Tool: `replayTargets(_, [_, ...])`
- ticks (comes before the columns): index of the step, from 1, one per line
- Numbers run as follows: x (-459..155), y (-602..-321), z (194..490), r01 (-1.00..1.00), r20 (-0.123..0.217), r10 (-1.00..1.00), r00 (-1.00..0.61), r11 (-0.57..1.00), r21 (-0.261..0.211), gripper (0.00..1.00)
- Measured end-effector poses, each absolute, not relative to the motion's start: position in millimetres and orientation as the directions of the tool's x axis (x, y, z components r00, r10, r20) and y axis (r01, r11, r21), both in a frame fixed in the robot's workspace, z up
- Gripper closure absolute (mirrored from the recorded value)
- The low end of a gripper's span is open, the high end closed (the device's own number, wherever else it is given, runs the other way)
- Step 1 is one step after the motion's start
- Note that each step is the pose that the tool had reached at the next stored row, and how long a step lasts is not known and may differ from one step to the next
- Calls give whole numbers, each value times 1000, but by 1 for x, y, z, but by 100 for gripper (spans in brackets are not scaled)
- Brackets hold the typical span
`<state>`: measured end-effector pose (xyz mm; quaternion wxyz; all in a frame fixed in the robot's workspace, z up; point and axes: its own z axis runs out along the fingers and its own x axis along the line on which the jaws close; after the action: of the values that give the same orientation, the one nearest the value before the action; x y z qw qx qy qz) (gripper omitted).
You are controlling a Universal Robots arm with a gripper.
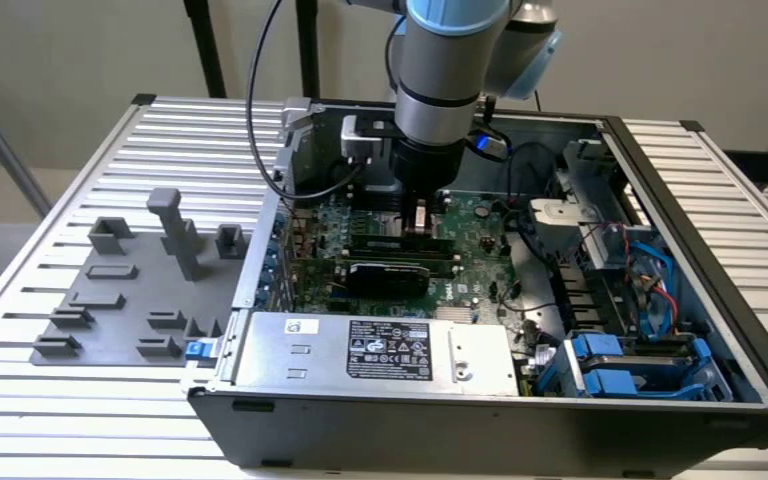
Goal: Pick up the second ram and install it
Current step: 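Insert the second ram into the second slot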
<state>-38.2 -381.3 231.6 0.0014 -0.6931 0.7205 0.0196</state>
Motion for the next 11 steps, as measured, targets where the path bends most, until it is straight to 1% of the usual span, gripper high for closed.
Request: replayTargets(11, [-39, -382, 228, -1000, -26, -999, -21, 21, 19, 87])
